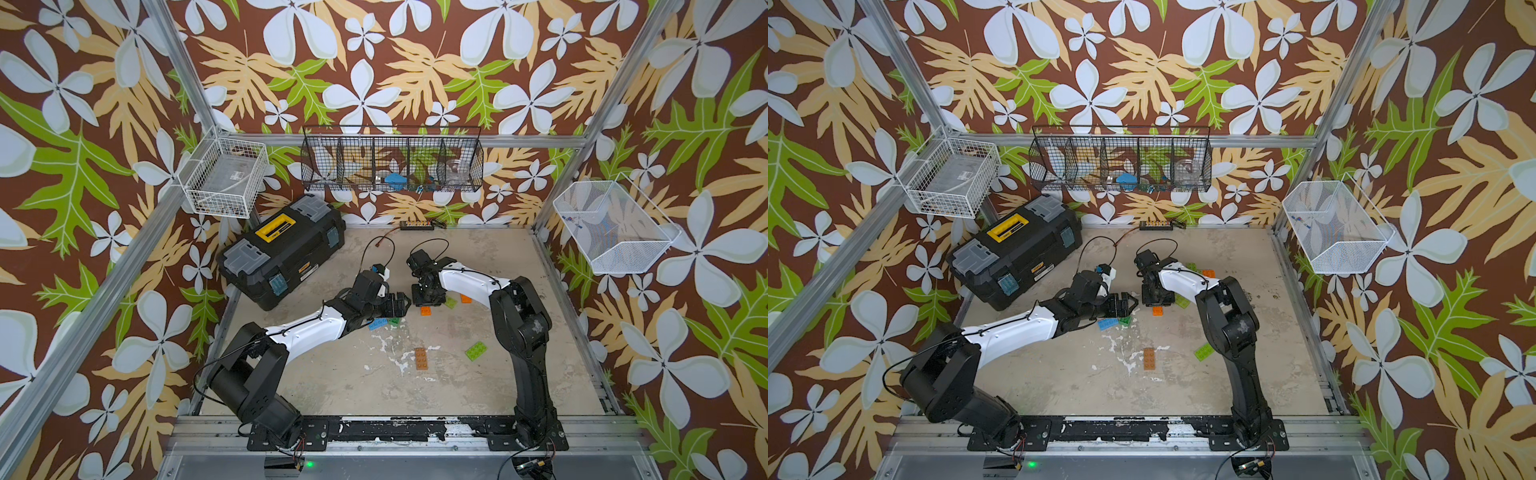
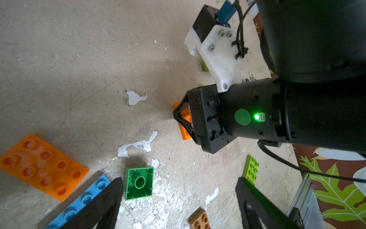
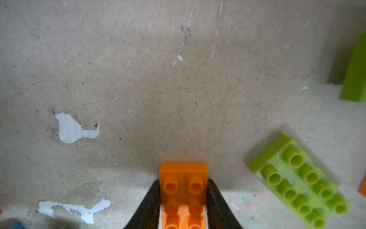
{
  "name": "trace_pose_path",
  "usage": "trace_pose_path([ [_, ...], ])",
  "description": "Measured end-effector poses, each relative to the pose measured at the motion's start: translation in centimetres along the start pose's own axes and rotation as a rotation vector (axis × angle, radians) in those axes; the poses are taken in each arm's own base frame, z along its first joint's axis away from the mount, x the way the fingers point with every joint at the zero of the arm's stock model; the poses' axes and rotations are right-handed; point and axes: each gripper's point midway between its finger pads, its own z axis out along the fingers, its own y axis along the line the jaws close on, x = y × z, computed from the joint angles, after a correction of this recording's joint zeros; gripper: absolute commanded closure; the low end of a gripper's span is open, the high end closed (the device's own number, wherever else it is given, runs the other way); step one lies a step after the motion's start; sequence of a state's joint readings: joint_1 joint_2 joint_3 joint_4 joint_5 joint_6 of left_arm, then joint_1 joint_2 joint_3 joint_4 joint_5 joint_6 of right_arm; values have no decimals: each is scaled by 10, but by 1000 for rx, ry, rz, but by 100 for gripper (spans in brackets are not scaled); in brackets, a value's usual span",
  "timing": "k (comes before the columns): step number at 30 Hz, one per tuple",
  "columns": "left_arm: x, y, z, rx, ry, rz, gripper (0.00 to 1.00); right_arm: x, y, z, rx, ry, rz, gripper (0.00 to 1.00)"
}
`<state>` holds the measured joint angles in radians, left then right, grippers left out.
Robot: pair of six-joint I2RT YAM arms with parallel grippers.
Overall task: Assemble a small pinwheel with lego
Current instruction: Pick up the lego brick from the center of the board, then assemble the lego brick at the center of the board.
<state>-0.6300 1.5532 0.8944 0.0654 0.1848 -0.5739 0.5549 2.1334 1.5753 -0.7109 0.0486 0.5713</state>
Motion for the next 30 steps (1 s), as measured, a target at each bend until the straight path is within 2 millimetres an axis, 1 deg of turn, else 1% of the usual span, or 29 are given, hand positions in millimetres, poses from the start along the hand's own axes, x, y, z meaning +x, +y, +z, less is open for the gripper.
trace_pose_path([
  [4,5,3,-1,-5,8,-2,9,2,0,-1,-12,-7,2,66],
  [6,9,5,-5,-3,12,-3,9,6,0,-4,-23,-8,2,67],
  [9,22,8,-17,6,20,-18,9,28,-4,-12,-16,21,-9,67],
  [14,57,20,-45,18,32,-60,9,63,11,-32,-35,21,-40,69],
  [17,75,28,-57,19,38,-91,9,86,19,-34,-40,35,-58,69],
  [19,83,32,-61,21,41,-101,9,95,22,-32,-38,43,-56,69],
  [22,90,35,-64,18,44,-122,9,102,30,-29,-43,47,-57,70],
  [27,90,35,-65,20,46,-122,9,103,44,-26,-55,45,-59,70],
  [30,90,35,-65,21,45,-121,9,102,45,-26,-53,42,-51,71],
])
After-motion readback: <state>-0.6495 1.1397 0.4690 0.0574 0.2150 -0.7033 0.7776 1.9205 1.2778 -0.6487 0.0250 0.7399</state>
